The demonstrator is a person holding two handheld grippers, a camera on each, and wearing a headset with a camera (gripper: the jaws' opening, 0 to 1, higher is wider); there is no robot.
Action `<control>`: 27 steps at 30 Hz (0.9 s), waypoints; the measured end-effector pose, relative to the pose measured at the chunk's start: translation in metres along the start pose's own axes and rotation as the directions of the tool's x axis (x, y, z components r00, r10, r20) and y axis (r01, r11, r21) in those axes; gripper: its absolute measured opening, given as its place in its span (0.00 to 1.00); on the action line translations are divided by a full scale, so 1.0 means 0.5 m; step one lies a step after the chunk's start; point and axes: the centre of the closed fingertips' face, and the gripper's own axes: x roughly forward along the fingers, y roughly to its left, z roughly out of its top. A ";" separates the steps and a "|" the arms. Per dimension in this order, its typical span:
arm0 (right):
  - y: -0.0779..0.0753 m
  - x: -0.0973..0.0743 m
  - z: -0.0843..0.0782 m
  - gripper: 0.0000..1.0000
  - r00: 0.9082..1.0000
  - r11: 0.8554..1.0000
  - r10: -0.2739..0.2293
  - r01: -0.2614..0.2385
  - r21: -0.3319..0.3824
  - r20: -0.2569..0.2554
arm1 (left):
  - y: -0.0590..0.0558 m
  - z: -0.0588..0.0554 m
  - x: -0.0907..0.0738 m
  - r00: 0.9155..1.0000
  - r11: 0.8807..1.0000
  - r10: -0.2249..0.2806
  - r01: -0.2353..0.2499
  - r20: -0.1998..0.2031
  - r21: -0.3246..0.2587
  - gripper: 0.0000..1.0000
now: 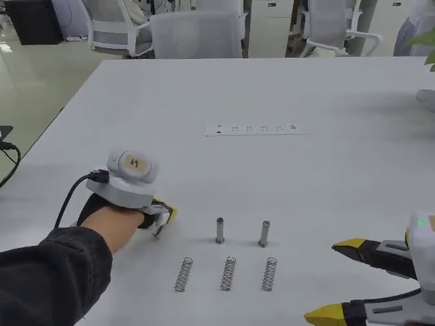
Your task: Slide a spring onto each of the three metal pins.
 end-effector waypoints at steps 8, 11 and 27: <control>0.011 -0.005 0.012 0.76 1.000 1.000 0.002 -0.002 -0.024 0.001 | -0.009 -0.003 -0.031 1.000 1.000 -0.003 0.003 0.023 -0.013 0.00; 0.013 -0.007 0.014 0.76 1.000 0.999 0.002 -0.002 -0.032 0.000 | -0.011 -0.006 -0.037 1.000 1.000 -0.005 0.005 0.029 -0.016 0.00; 0.022 -0.011 0.028 0.76 1.000 0.998 0.000 -0.001 -0.064 -0.006 | -0.009 -0.014 -0.058 0.998 0.998 -0.012 0.015 0.065 -0.054 0.00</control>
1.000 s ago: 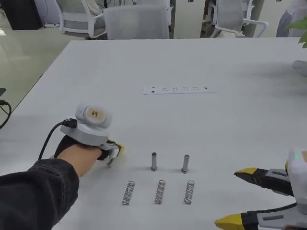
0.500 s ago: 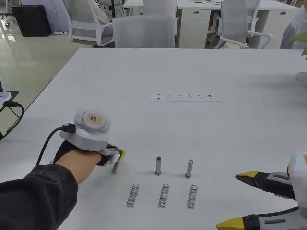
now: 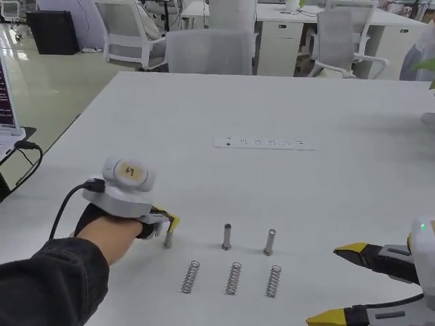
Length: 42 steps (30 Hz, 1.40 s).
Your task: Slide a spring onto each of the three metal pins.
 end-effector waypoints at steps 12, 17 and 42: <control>0.006 0.004 0.008 0.76 1.000 1.000 0.008 -0.008 -0.020 -0.006 | -0.008 -0.008 -0.014 1.000 1.000 -0.002 0.003 0.022 -0.018 0.00; 0.009 0.005 0.009 0.76 1.000 1.000 0.012 -0.012 -0.024 -0.006 | -0.013 -0.015 -0.022 1.000 1.000 -0.002 0.003 0.024 -0.022 0.00; 0.013 0.007 0.010 0.75 1.000 0.999 0.017 -0.018 -0.031 -0.010 | -0.023 -0.013 -0.019 0.999 1.000 -0.023 0.023 0.036 0.005 0.03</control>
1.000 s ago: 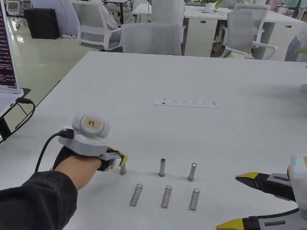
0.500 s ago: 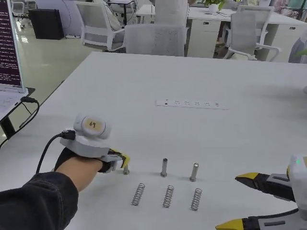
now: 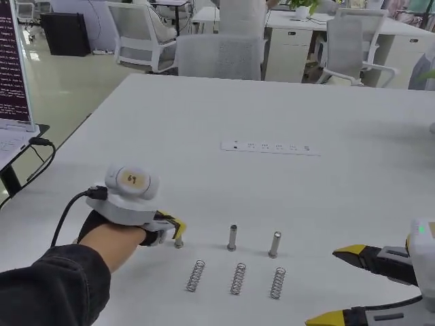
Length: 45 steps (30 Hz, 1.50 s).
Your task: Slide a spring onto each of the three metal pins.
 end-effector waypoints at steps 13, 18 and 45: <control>-0.001 -0.003 0.002 0.75 1.000 1.000 -0.002 0.002 -0.002 0.004 | 0.000 0.012 -0.005 1.000 1.000 0.001 -0.001 0.030 -0.012 0.18; 0.000 -0.003 0.002 0.75 1.000 1.000 -0.002 0.002 -0.004 0.004 | 0.002 0.019 -0.009 0.999 1.000 0.015 -0.015 0.044 -0.012 0.27; 0.000 0.001 0.006 0.76 1.000 1.000 0.005 -0.005 -0.002 0.016 | -0.038 -0.003 -0.078 0.999 1.000 -0.011 0.011 0.043 -0.002 0.34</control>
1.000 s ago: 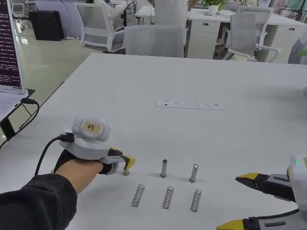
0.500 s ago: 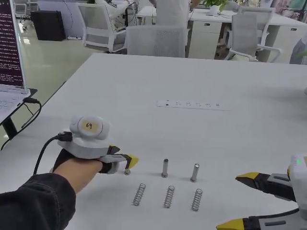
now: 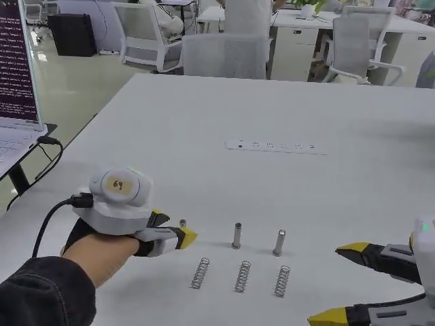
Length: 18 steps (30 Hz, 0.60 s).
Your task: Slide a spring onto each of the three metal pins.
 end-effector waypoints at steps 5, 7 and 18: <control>0.000 0.000 0.001 0.76 1.000 1.000 0.000 0.000 0.002 0.002 | -0.016 -0.011 -0.012 1.000 1.000 -0.021 0.021 -0.010 -0.008 0.34; -0.001 0.000 0.002 0.76 1.000 1.000 -0.004 0.004 0.001 0.006 | -0.021 -0.017 -0.015 1.000 1.000 -0.027 0.026 -0.014 -0.010 0.34; -0.009 -0.001 0.003 0.78 1.000 1.000 -0.023 0.023 0.003 0.019 | -0.061 -0.074 -0.006 0.991 0.997 -0.082 0.082 -0.107 -0.009 0.34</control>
